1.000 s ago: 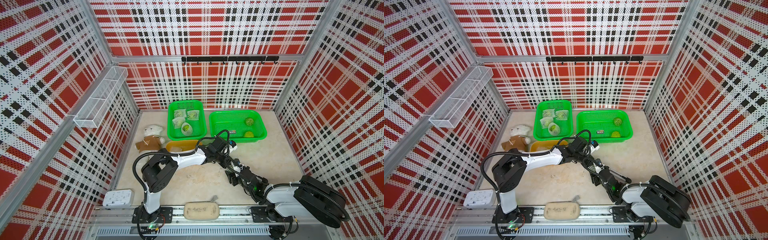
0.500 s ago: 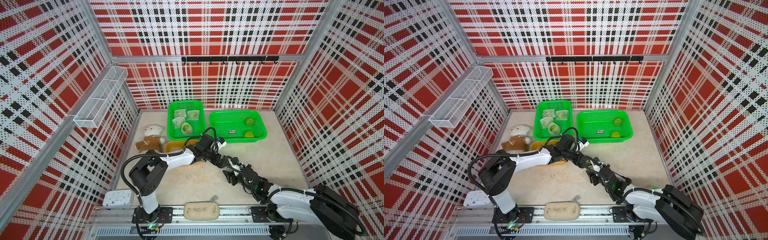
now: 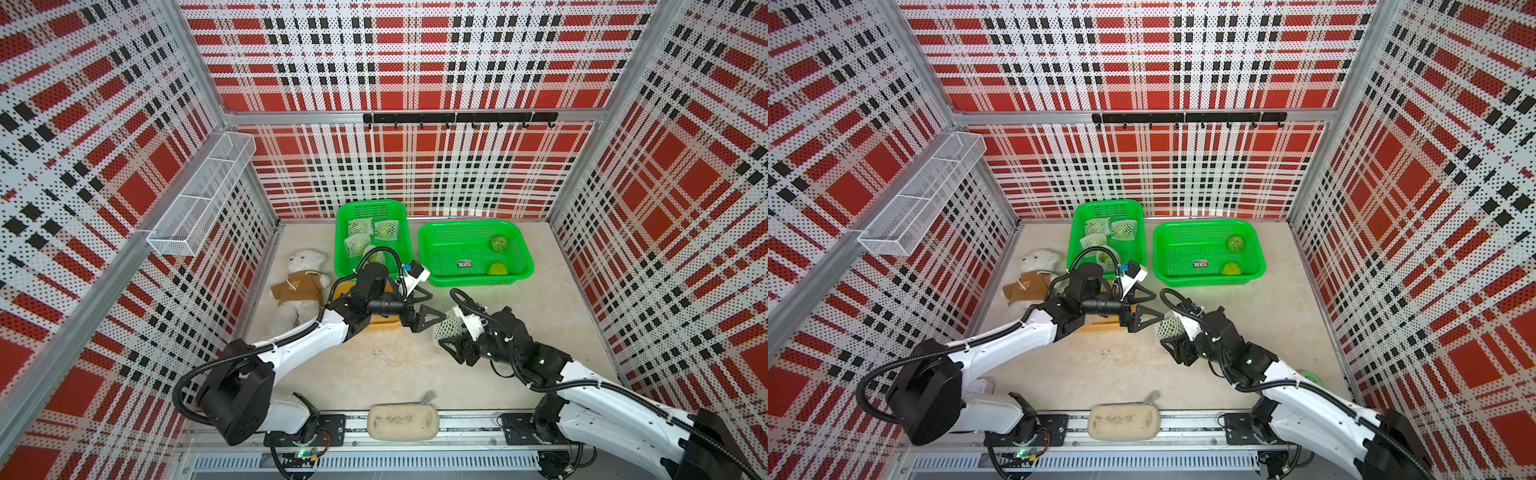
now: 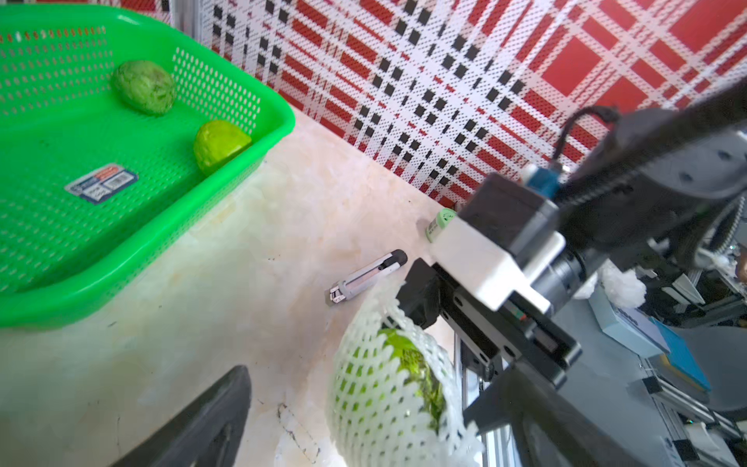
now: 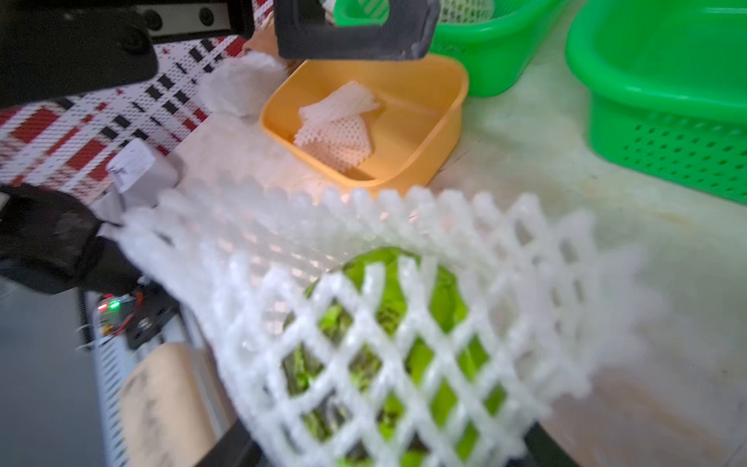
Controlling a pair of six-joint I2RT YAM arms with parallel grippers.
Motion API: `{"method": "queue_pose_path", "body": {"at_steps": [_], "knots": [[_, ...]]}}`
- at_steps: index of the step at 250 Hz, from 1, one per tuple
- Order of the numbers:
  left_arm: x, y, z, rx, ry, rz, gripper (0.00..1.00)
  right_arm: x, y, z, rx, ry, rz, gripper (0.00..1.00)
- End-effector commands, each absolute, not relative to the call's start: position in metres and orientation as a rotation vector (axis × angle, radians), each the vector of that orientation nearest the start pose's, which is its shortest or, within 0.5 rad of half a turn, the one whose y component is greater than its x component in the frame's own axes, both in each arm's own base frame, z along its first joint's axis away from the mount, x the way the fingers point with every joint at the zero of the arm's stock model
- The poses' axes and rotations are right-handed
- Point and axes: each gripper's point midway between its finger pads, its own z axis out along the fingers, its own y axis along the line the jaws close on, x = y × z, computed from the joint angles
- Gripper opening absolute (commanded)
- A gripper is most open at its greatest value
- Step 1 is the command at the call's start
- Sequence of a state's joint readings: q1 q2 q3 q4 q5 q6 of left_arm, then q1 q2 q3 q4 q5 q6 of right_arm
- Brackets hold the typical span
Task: Sleeve custard apples in foam nets
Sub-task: Pick up the custard apple from the center of the board.
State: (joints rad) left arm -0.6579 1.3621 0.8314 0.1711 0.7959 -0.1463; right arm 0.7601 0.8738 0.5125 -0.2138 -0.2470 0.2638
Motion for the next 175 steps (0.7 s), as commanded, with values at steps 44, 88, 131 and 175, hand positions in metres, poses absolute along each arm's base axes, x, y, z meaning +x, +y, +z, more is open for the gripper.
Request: {"method": "queue_pose_path", "body": {"at_steps": [44, 88, 131, 175], "knots": [[0.172, -0.334, 0.274, 1.288, 1.419, -1.350, 0.99, 0.140, 0.241, 0.195, -0.795, 2.300, 1.222, 0.39], [0.153, -0.341, 0.275, 1.356, 1.387, -1.390, 0.99, 0.137, 0.246, 0.221, -0.769, 2.293, 1.437, 0.40], [0.146, -0.348, 0.267, 1.411, 1.402, -1.414, 0.97, 0.135, 0.248, 0.237, -0.800, 2.299, 1.502, 0.40], [0.133, -0.350, 0.267, 1.457, 1.398, -1.435, 0.82, 0.152, 0.239, 0.249, -0.665, 2.314, 1.572, 0.39]]}}
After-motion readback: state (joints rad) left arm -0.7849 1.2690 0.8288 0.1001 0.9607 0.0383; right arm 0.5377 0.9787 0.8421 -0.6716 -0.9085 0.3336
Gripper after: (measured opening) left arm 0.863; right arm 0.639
